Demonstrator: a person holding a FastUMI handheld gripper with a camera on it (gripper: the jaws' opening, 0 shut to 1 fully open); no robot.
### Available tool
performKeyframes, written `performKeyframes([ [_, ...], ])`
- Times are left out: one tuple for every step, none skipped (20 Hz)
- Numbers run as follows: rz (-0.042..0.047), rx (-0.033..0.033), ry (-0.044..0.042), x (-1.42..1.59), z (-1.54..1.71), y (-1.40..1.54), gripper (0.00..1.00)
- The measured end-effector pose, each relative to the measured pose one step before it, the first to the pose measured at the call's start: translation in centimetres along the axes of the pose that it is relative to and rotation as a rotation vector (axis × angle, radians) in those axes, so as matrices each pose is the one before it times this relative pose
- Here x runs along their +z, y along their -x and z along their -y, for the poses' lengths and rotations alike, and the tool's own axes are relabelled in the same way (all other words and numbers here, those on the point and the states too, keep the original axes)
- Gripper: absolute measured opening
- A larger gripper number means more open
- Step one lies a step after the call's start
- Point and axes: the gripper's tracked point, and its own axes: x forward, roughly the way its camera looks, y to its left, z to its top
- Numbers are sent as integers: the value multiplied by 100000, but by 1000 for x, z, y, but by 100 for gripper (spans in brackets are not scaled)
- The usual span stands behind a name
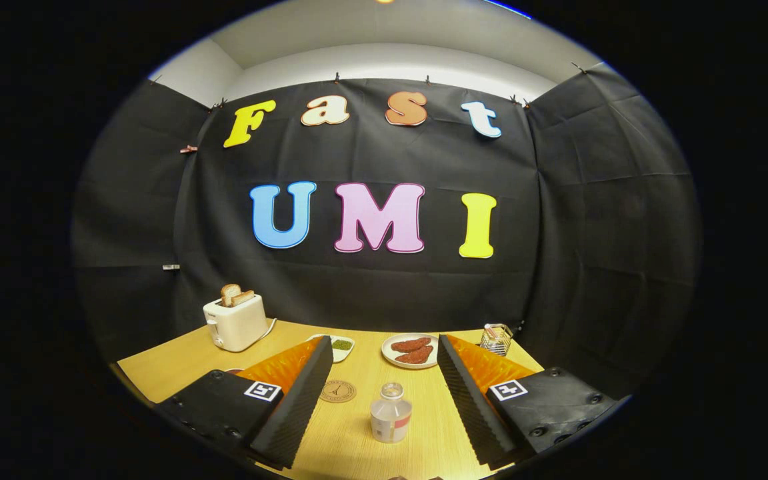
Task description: Take the bottle from table, then pour the juice into the cup, finally place the bottle on the coaster
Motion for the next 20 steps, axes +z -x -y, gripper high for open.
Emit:
performKeyframes([
  [268, 608, -232, -107, 17, -179, 97],
  [315, 594, -96, -138, 100, -274, 97],
  [637, 564, -11, -45, 93, -193, 97],
  [538, 508, 94, -173, 123, -280, 97],
  [329, 599, 77, -351, 171, -315, 97],
  [-272, 444, 252, -480, 61, -313, 97],
  [-625, 356, 110, -532, 179, -310, 97],
  [-313, 378, -144, -396, 80, -282, 97],
  [-578, 293, -210, -435, 105, -272, 97],
  [-521, 497, -251, -449, 41, -263, 97],
  [-519, 384, -261, -477, 36, -178, 97],
  [-303, 414, -321, -440, 38, -171, 97],
  [-265, 268, -157, -504, 8, -317, 97],
  [-613, 235, 80, -597, -14, -269, 97],
  [-790, 130, 156, -653, -6, -357, 97],
  [-816, -22, 125, -552, 26, -252, 97],
  [-423, 85, -36, -483, -22, -282, 97],
  [63, -307, 54, -361, 96, -322, 97],
  [-186, -695, 109, -486, 198, -354, 97],
  [-604, -483, -34, -611, 125, -345, 97],
])
